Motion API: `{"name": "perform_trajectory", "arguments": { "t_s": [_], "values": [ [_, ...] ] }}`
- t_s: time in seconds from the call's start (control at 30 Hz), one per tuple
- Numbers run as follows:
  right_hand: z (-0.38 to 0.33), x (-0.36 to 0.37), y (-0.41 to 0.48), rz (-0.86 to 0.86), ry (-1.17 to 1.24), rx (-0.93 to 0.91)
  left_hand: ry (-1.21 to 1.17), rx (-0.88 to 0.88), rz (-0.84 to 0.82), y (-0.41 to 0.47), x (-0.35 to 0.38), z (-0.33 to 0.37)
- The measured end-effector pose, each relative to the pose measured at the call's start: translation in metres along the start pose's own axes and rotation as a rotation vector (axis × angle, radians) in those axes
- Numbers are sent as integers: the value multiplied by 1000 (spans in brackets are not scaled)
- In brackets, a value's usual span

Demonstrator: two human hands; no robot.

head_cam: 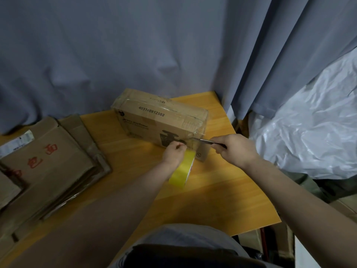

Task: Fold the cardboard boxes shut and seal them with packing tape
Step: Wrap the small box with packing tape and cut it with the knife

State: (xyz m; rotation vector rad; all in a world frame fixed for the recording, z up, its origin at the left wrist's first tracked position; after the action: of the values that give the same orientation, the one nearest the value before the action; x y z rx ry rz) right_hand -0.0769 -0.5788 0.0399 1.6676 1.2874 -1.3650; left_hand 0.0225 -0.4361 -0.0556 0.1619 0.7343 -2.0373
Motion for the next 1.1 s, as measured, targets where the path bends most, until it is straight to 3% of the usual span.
{"name": "perform_trajectory", "arguments": {
  "t_s": [0.13,0.3,0.37,0.47,0.53,0.7,0.77,0.87,0.93,1.0,1.1],
  "values": [
    [-11,6,-3,19,-300,-60,37,-3,15,0,-3,0],
    [-32,0,-4,120,-490,-101,55,8,22,0,-2,4],
    [-31,27,-3,-4,-544,-119,60,7,25,-1,-3,6],
    [-5,60,0,-147,-438,20,92,20,12,0,-2,8],
    [19,85,1,-194,-252,133,105,24,9,-1,-3,7],
    [50,153,-24,-506,143,343,98,20,21,1,-4,4],
    [48,133,-18,-356,141,333,99,24,22,1,-5,6],
    [16,31,-5,294,333,113,95,20,19,3,-4,5],
    [-16,-18,-1,532,369,-124,91,15,19,4,-3,4],
    [-44,-17,21,454,222,-272,82,20,19,5,-1,3],
    [-56,19,52,167,-2,-286,92,15,16,5,-1,2]
  ]
}}
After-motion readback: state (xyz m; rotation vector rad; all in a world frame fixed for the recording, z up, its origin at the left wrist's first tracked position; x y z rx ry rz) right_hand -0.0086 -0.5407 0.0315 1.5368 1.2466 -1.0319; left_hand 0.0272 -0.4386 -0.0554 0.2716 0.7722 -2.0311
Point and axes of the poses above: each hand's wrist, its own y-axis towards the middle knuckle, its own x-axis out of the palm, z = x × y, the point moved 9 cm from there along y, towards the middle knuckle, and after that the axes turned 1 degree about x, right-handed, at the moved point
